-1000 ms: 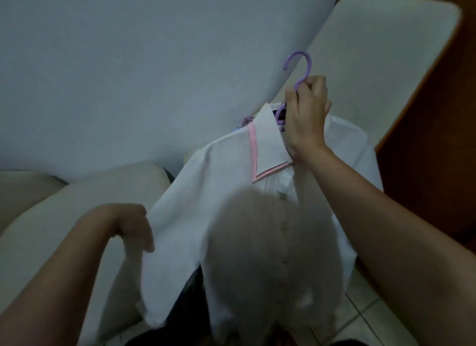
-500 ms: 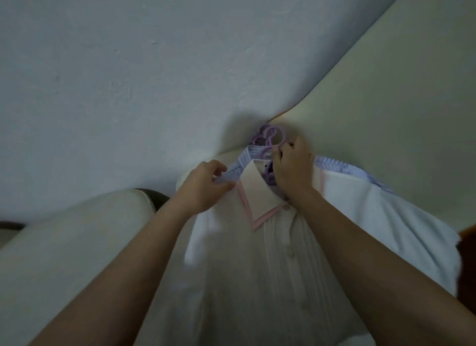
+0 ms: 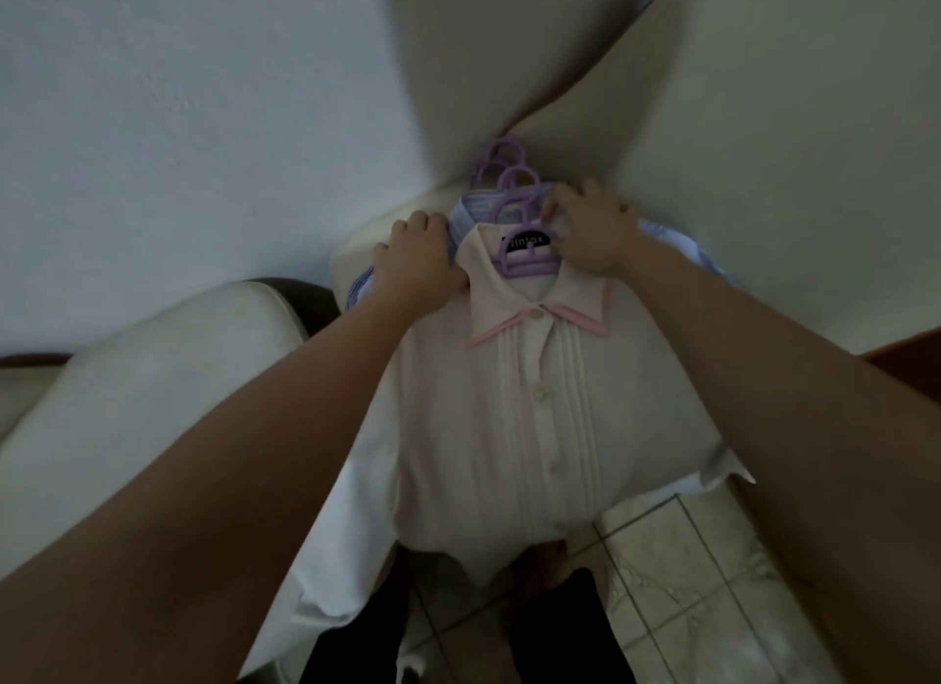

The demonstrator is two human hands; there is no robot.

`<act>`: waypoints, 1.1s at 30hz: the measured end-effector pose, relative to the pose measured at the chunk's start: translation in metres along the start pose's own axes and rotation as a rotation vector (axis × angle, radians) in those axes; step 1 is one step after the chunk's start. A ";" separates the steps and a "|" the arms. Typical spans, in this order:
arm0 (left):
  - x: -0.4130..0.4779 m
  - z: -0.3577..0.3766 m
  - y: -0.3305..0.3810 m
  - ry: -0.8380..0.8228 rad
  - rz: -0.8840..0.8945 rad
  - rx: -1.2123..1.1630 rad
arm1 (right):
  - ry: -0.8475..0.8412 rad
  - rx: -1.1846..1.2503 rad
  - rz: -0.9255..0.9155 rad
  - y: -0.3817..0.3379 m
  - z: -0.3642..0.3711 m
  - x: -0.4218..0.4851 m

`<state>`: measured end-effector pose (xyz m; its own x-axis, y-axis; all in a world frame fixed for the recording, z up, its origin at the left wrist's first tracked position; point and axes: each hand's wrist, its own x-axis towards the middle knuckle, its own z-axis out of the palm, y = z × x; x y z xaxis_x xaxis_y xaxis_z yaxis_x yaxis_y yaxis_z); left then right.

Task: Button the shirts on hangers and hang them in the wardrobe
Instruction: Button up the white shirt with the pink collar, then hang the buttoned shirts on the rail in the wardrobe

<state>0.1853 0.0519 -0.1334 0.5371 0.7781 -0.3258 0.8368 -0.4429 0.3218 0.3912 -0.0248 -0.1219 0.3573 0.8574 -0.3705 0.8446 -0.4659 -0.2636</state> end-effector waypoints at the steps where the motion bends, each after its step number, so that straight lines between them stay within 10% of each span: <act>1: 0.001 -0.001 0.001 -0.003 0.003 0.017 | 0.000 -0.030 0.001 -0.001 -0.002 0.001; 14: 0.012 -0.015 -0.009 -0.167 0.019 -0.183 | 0.109 0.083 0.012 -0.005 -0.011 0.004; 33: -0.027 -0.078 0.012 0.040 0.181 -0.353 | 0.254 0.001 0.005 0.000 -0.083 -0.046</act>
<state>0.1729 0.0600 -0.0511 0.6618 0.7215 -0.2034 0.6378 -0.3995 0.6585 0.4078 -0.0456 -0.0308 0.4502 0.8825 -0.1360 0.8423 -0.4702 -0.2635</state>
